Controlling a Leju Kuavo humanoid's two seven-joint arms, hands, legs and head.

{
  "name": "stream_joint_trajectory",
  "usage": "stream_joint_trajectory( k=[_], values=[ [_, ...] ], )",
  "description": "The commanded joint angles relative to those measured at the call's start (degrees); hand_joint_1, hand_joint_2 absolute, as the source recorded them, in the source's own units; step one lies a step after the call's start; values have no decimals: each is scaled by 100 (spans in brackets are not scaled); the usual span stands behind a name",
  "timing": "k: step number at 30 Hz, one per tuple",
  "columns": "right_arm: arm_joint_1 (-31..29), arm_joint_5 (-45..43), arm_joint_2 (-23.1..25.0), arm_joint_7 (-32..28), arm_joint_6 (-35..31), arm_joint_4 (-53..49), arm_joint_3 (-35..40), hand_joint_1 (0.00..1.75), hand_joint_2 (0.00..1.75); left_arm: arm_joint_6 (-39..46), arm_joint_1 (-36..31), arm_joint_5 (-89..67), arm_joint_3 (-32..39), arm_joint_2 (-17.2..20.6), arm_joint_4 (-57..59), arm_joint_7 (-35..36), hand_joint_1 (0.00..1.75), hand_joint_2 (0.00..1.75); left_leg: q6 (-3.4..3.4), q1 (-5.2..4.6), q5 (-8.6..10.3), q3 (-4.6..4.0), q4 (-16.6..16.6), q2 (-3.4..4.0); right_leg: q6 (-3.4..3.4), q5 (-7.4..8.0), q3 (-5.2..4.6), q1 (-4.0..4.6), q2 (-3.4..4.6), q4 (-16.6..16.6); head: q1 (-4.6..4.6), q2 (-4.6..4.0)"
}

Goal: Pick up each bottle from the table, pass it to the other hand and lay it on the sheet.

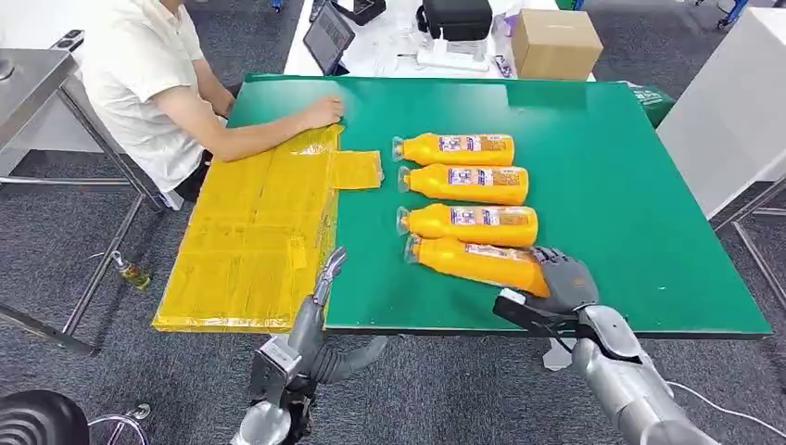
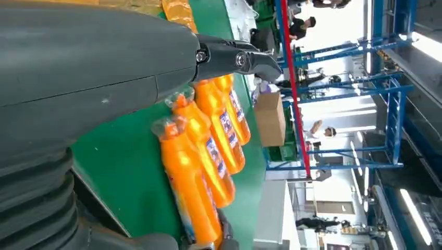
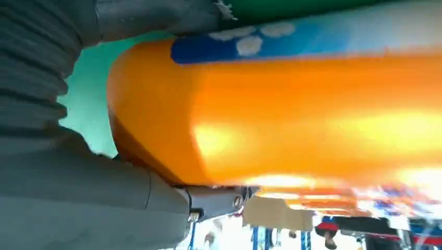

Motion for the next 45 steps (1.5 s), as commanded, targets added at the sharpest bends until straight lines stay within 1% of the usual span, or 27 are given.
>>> stream_joint_trajectory(
  k=[1,2,4,5,7,11,13,15,16,17,18,20,22,23,24,26,28,30,31,32,34,36,38,41,42,43,45],
  values=[
    [1100,-1182,582,-600,664,-1906,-467,175,175,-346,35,681,193,20,85,-53,0,175,1,7,-7,17,-6,5,-15,-5,19,10,-1,-8,0,0],
    [1184,-1241,598,-590,701,-2110,-460,175,175,-375,43,729,208,16,71,-46,0,175,3,6,-12,27,-9,6,-22,-11,28,11,-4,-9,0,0],
    [1184,-1241,598,-590,701,-2110,-460,175,175,-375,43,729,208,16,71,-46,0,175,3,3,-8,14,-5,3,-15,-8,16,6,-3,-4,-2,0],
    [1184,-1241,598,-590,701,-2110,-460,175,175,-375,43,729,208,16,71,-46,0,175,5,3,-14,24,-5,9,-21,-12,24,8,0,-5,-2,0],
    [1182,-1246,583,-584,714,-2122,-464,175,175,-376,35,728,203,10,75,-46,0,175,5,-3,-6,3,-4,-4,-11,-8,7,0,-9,-1,-2,0],
    [1184,-1247,572,-584,714,-2118,-468,175,175,-376,34,728,203,10,76,-46,0,175,8,-1,-12,14,-4,3,-17,-10,20,3,-4,-4,0,0],
    [1184,-1247,572,-584,714,-2118,-468,175,175,-376,34,728,203,10,76,-46,0,175,4,-2,-5,2,-4,-3,-12,-6,8,0,-7,-2,0,0],
    [1184,-1247,572,-584,714,-2118,-468,175,175,-376,34,728,203,10,76,-46,0,175,7,0,-16,27,-6,6,-27,-14,32,7,-5,-6,-2,0],
    [1431,-1700,731,-926,722,-2621,-652,175,175,-495,155,1362,463,-167,-51,18,0,175,3,-2,-4,0,-3,-3,-10,-5,6,0,-6,-2,-2,0],
    [1493,-1663,739,-827,726,-2763,-630,175,175,-488,169,1375,452,-162,-94,37,0,175,5,0,-14,16,-3,7,-21,-12,19,5,-2,-2,-2,0],
    [1586,-1633,730,-681,767,-2994,-595,175,175,-472,180,1388,429,-149,-143,71,0,175,3,0,-10,5,-1,0,-16,-10,11,3,-6,0,0,0],
    [1586,-1633,730,-681,767,-2994,-595,175,175,-472,180,1388,429,-149,-143,71,0,175,2,-2,-5,-4,-2,-2,-9,-6,0,0,-6,0,0,0],
    [1585,-1633,718,-681,767,-2993,-601,175,175,-473,181,1388,428,-146,-141,71,0,175,6,2,-18,23,-4,11,-23,-15,24,8,0,-4,-4,0],
    [1585,-1633,718,-681,767,-2993,-601,175,175,-473,181,1388,428,-146,-141,71,0,175,3,-2,-4,-4,-3,-4,-8,-5,0,0,-9,-2,-2,0],
    [1585,-1633,718,-681,767,-2993,-601,175,175,-473,181,1388,428,-146,-141,71,0,175,5,-1,-8,4,-2,-1,-13,-9,7,2,-8,-2,0,0],
    [1677,-1758,784,-651,649,-3087,-761,175,175,-258,267,1541,541,-250,-273,4,0,175,7,-2,-13,10,-2,6,-16,-11,12,3,-2,-3,0,0],
    [1819,-2048,985,-660,569,-3299,-1016,175,175,-175,354,1922,511,-180,-469,84,0,175,4,-2,-8,-1,-3,-1,-11,-8,3,1,-7,-1,0,0],
    [1923,-2187,1156,-678,508,-3476,-1105,175,175,-174,434,2237,407,-108,-619,174,0,175,8,0,-20,24,-4,6,-27,-18,28,7,-6,-4,0,0],
    [1950,-2283,1292,-673,467,-3563,-1120,175,175,-218,469,2401,354,-87,-708,269,0,175,2,-1,-8,-3,-3,-1,-12,-9,1,2,-6,-1,0,0],
    [1977,-2356,1377,-670,430,-3629,-1091,175,175,-271,490,2521,284,-45,-760,350,0,175,3,-1,-15,10,-4,3,-20,-14,12,3,-5,-1,-2,0],
    [2024,-2435,1519,-712,386,-3735,-922,175,175,-483,493,2754,174,24,-725,550,0,175,1,-1,-11,1,-4,5,-14,-10,2,2,-1,0,-2,0],
    [2032,-2481,1603,-819,347,-3799,-645,175,175,-848,437,3146,88,54,-538,844,0,175,2,2,-15,13,-5,12,-20,-12,11,6,4,-2,0,0],
    [1985,-2464,1662,-800,320,-3789,-275,175,175,-1102,359,3431,51,28,-319,936,0,175,1,-1,-7,-2,-7,7,-10,-6,-4,1,2,-3,-2,0],
    [1872,-2404,1699,-762,278,-3558,164,175,175,-1429,268,3772,-17,17,-271,988,0,175,5,3,-16,22,-10,20,-21,-10,17,7,9,-8,-2,0],
    [1815,-2437,1722,-767,282,-3420,262,175,175,-1610,257,3961,-45,28,-286,1079,0,175,4,1,-12,13,-9,16,-16,-8,9,5,7,-7,0,0],
    [1765,-2271,1758,-816,94,-3295,345,175,175,-1701,236,4048,-71,45,-302,1139,0,175,2,2,-8,3,-7,12,-12,-5,0,4,5,-5,0,0],
    [1607,-2301,1824,-959,-119,-3013,554,175,175,-1817,179,4291,-109,50,-267,1309,0,175,7,3,-17,32,-13,22,-27,-11,27,9,8,-12,0,0]
  ],
)
